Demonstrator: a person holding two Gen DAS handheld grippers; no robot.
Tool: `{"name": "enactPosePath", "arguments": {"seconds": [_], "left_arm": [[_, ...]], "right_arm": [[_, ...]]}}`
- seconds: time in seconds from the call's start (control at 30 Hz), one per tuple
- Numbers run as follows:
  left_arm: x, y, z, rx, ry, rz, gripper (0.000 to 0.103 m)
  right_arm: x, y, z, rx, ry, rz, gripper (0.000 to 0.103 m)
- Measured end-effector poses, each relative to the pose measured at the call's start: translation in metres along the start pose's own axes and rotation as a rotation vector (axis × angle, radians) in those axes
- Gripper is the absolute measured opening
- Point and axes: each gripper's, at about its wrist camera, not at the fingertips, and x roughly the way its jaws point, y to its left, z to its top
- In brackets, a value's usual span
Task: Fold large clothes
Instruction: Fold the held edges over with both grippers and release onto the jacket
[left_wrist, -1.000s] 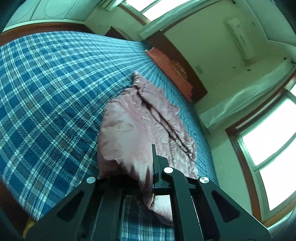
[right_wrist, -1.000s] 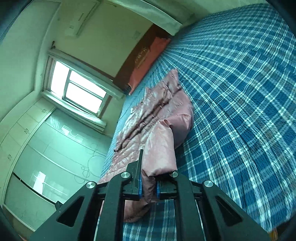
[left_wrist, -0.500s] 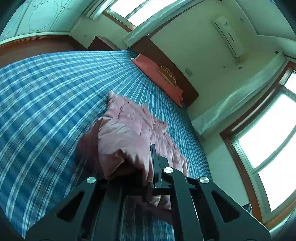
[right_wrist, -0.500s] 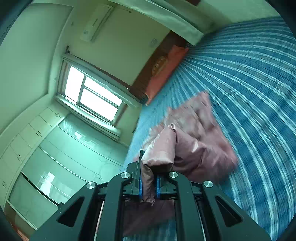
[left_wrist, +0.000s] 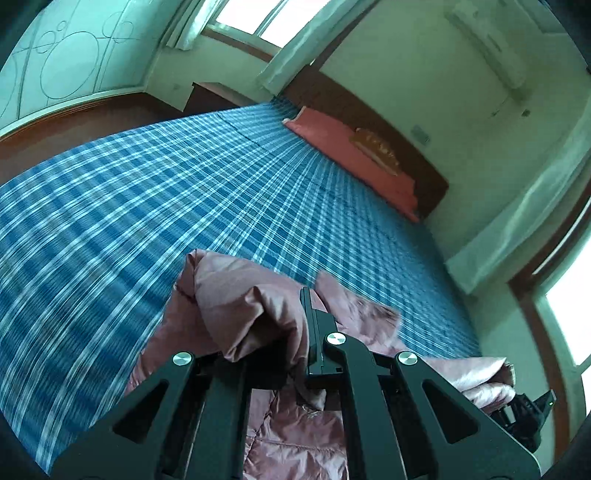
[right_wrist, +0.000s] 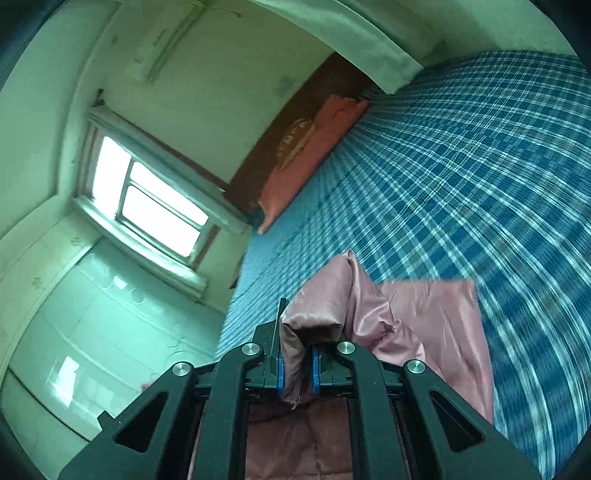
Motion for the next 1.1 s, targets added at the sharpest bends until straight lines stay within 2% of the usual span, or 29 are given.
{"name": "enactPosePath", "arguments": {"seconds": [0.17,0.37,0.47,0.57,0.63,0.67,0.7,0.73,0.8,0.87,1.0,1.1], "left_arm": [[0.07,-0.003,0.014,0.025,0.039,0.058,0.004],[0.134,0.0,0.009,0.105,0.1,0.148,0.005],[0.147,0.004,0.009,0.105,0.127,0.157,0.009],[0.144,0.006,0.011,0.092,0.141,0.135,0.013],[0.137,0.006,0.015,0.094,0.142,0.128,0.023],[0.13,0.005,0.017,0.093,0.136,0.12,0.043],[0.119,0.005,0.018,0.082,0.115,0.104,0.072],[0.109,0.004,0.019,0.071,0.079,0.105,0.078],[0.086,0.001,0.019,0.054,0.002,0.111,0.079],[0.077,-0.007,0.015,0.075,-0.015,0.082,0.078],[0.096,-0.037,0.0,0.199,0.042,0.083,0.067],[0.125,-0.056,-0.014,0.274,0.07,0.12,0.067]], "right_arm": [[0.065,-0.023,0.014,-0.018,0.046,-0.109,0.01],[0.117,-0.06,0.016,0.0,0.116,-0.203,0.01],[0.128,-0.067,0.012,-0.002,0.153,-0.217,0.014],[0.121,-0.064,0.014,-0.013,0.157,-0.195,0.032],[0.108,-0.054,0.015,-0.048,0.128,-0.195,0.057],[0.102,-0.049,0.016,-0.065,0.104,-0.197,0.062],[0.096,-0.044,0.015,-0.085,0.086,-0.202,0.065],[0.09,-0.036,0.012,-0.114,0.079,-0.206,0.065],[0.085,-0.022,0.004,-0.166,0.073,-0.207,0.065],[0.093,-0.005,-0.007,-0.233,0.102,-0.219,0.065],[0.125,0.036,-0.032,-0.397,0.187,-0.232,0.06],[0.16,0.064,-0.053,-0.518,0.248,-0.238,0.056]]}}
